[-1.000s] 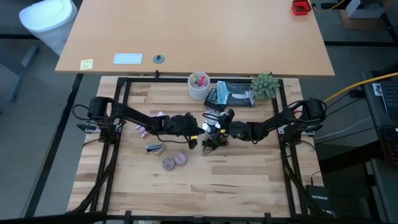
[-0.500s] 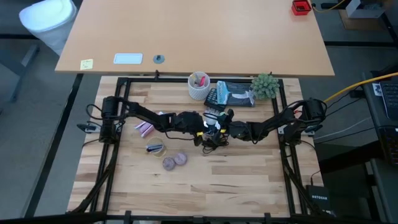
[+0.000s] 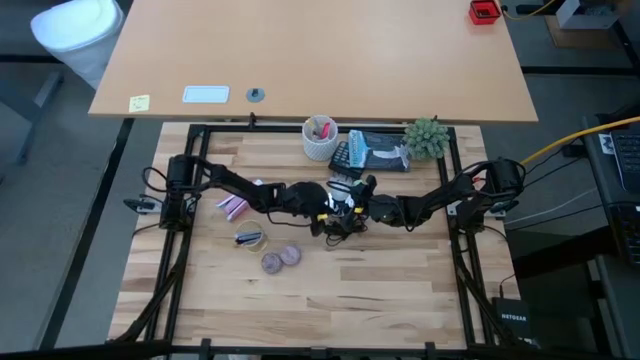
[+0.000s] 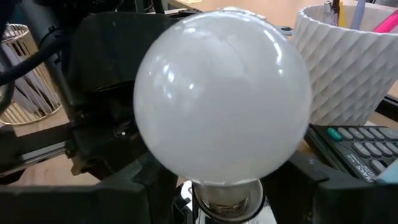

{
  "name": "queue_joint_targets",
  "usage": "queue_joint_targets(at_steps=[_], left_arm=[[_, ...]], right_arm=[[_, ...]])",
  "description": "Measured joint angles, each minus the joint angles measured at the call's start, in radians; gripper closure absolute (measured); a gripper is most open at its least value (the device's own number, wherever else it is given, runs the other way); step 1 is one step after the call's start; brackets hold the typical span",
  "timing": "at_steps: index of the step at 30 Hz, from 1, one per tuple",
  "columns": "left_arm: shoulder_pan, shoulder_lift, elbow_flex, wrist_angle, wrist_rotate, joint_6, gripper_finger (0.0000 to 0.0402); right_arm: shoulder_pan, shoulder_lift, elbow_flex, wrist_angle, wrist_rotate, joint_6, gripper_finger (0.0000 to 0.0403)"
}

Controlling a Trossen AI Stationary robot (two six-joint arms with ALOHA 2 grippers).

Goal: Screw lightbulb
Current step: Remove the white lightbulb from the silver lamp

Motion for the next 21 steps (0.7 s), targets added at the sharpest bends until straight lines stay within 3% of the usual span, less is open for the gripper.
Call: queue_joint_targets(at_steps=[9, 21], left_arm=[[0.024, -0.002, 0.001, -0.038, -0.024, -0.036, 0.0401], [0.045, -0.066, -0.001, -0.205, -0.063, -0.042, 0.0401]], right_arm=[[0.000, 0.000, 0.000, 0.014, 0.045, -0.001, 0.0236], [0.000, 0.000, 0.000, 0.034, 0.099, -0.057, 0.0227]])
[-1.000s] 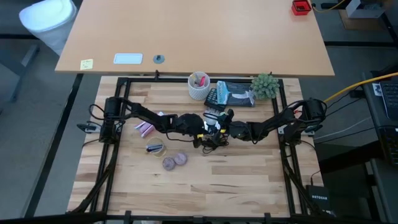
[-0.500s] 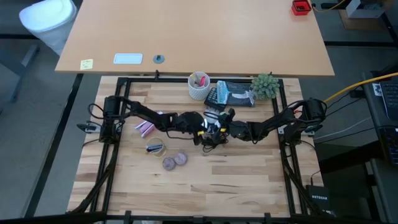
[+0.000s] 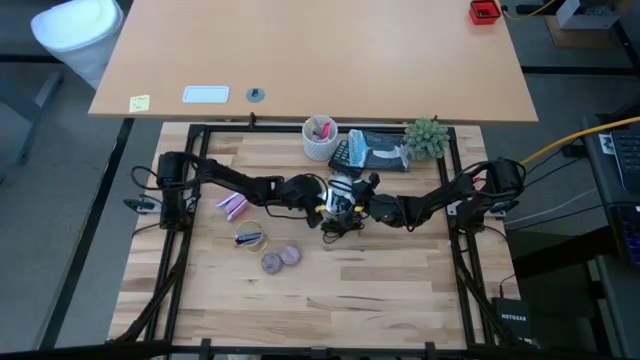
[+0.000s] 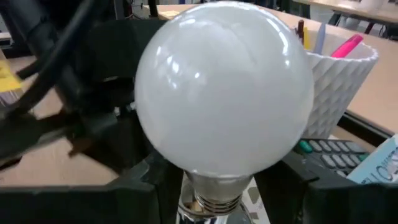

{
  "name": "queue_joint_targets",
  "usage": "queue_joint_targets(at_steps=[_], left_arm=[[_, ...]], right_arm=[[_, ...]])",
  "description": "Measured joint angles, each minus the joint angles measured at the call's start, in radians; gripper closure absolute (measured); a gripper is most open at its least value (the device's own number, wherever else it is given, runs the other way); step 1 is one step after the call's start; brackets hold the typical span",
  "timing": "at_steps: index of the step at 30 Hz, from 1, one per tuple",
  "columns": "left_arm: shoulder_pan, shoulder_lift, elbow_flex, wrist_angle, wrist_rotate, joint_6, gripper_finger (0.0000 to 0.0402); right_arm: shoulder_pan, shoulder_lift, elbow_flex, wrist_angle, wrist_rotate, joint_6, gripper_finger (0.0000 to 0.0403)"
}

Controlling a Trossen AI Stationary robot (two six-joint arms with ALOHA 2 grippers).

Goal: Screw lightbulb
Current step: Remove the white lightbulb from the silver lamp

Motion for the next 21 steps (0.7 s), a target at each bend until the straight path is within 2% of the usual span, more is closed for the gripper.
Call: queue_joint_targets(at_steps=[5, 11, 21], left_arm=[[0.003, -0.050, -0.008, -0.151, -0.070, 0.022, 0.0402], [0.001, -0.094, -0.010, -0.294, -0.155, 0.012, 0.0402], [0.000, -0.106, -0.006, -0.324, -0.181, 0.000, 0.0402]], right_arm=[[0.000, -0.013, 0.000, -0.011, 0.005, -0.021, 0.0234], [0.000, -0.065, 0.000, -0.067, 0.043, -0.023, 0.0222], [0.000, -0.201, 0.000, -0.324, 0.068, -0.020, 0.0228]])
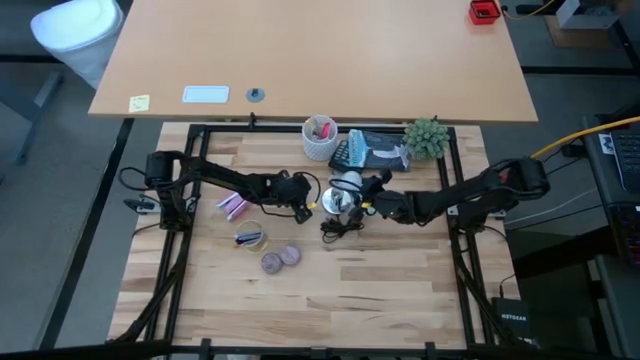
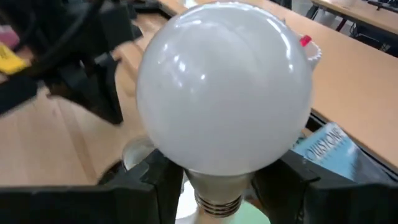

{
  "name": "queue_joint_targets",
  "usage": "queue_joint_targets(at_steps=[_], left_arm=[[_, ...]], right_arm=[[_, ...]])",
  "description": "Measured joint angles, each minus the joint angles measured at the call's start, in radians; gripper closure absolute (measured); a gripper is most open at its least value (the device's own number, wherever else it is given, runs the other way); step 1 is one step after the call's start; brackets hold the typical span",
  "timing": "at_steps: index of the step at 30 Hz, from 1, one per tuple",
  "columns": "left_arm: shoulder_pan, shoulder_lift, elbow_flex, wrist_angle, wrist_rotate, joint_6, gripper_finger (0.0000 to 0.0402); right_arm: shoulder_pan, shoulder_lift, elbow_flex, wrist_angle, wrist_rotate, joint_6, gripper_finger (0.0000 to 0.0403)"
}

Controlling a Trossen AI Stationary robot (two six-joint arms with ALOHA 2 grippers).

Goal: Screw lightbulb
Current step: Remove the white lightbulb from the silver lamp

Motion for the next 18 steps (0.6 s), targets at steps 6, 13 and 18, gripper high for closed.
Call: queue_joint_targets(at_steps=[6, 13, 18], left_arm=[[-0.001, 0.000, 0.000, 0.002, 0.000, 0.000, 0.0402], [-0.001, 0.000, 0.000, 0.007, 0.001, 0.000, 0.0402], [-0.001, 0.000, 0.001, 0.013, 0.002, 0.000, 0.0402]], right_arm=[[0.000, -0.131, 0.000, -0.258, 0.018, 0.011, 0.0226], [0.000, -0.243, 0.000, -0.612, 0.009, 0.141, 0.0226], [0.000, -0.231, 0.000, -0.782, -0.041, 0.270, 0.0226]])
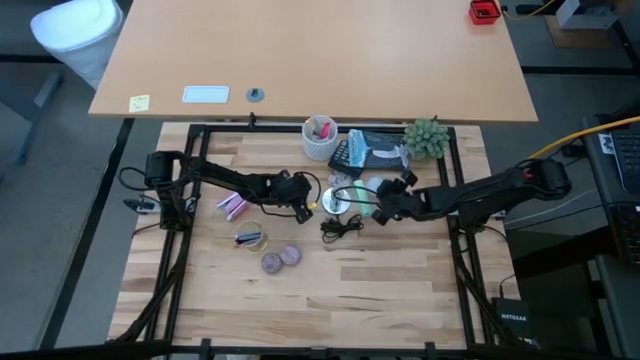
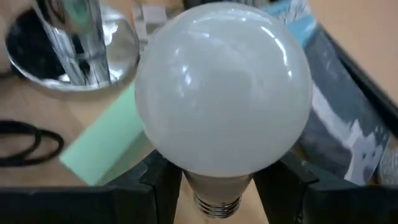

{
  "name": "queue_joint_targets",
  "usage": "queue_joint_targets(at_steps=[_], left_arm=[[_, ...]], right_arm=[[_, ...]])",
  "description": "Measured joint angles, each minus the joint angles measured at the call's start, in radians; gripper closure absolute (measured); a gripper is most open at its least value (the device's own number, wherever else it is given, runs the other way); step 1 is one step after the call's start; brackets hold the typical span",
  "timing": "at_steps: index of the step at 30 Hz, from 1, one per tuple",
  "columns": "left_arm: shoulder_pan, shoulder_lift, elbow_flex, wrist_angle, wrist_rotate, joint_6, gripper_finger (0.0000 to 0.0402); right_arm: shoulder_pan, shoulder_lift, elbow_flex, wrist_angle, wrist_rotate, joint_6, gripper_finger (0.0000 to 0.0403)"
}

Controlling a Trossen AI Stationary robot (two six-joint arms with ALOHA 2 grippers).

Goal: Screw lightbulb
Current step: Remove the white lightbulb from the silver lamp

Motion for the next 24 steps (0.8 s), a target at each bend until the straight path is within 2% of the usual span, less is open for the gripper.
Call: queue_joint_targets(at_steps=[6, 24], left_arm=[[0.000, 0.000, 0.000, 0.000, 0.001, 0.000, 0.0402], [0.000, 0.000, 0.001, 0.000, 0.001, 0.000, 0.0402]], right_arm=[[0.000, 0.038, 0.000, -0.036, -0.032, 0.034, 0.0226], [0.000, 0.200, 0.000, -0.029, -0.032, 0.031, 0.0226]])
